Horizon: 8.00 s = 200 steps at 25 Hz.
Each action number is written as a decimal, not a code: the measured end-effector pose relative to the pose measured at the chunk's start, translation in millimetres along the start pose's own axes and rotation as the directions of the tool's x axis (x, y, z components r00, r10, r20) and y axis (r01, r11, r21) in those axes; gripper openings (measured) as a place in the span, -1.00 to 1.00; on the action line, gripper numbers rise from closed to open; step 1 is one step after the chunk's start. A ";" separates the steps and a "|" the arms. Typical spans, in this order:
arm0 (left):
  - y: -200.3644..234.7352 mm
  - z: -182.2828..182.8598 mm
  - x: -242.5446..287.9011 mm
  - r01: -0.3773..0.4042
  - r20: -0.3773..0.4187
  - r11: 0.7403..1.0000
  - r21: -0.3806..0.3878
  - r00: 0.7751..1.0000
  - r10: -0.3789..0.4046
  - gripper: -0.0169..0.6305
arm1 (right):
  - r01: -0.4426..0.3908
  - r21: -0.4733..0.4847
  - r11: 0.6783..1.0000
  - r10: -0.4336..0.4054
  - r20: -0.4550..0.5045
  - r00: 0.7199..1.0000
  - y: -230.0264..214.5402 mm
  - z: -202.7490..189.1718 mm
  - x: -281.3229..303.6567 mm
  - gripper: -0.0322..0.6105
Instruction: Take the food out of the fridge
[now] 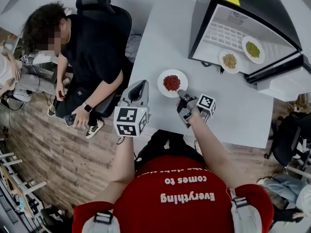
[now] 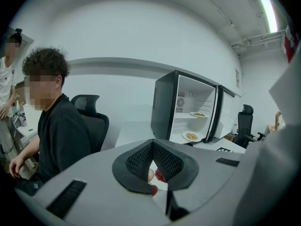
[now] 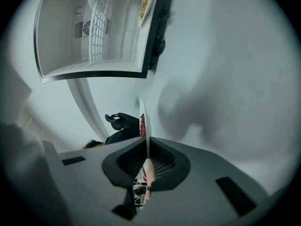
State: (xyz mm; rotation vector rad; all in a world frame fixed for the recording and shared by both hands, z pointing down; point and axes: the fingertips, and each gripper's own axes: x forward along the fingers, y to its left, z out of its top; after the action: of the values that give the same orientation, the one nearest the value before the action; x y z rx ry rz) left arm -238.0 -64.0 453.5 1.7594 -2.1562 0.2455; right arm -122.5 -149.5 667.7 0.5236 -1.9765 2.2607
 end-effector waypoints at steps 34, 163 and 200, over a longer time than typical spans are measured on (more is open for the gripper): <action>8.2 -51.8 16.8 0.025 -0.111 0.998 -0.063 0.993 -0.031 -0.95 | 0.642 -0.461 0.613 -0.698 0.066 0.713 -61.3 17.7 14.4 -0.50; -249.8 26.8 170.3 0.562 -0.142 0.814 0.146 0.826 -0.545 -0.95 | -0.301 -0.113 0.947 0.293 0.688 0.664 144.9 352.6 -211.3 -0.80; -222.3 43.1 97.8 0.513 -0.017 0.845 0.151 0.856 -0.517 -0.95 | -0.381 -0.166 0.910 0.410 0.508 0.758 155.3 140.1 -237.2 -0.83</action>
State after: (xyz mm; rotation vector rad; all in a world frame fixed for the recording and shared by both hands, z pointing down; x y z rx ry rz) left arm -45.1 -216.2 431.3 2.3589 -1.6221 0.2508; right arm 81.6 -274.2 460.8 0.8865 -2.6268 2.4866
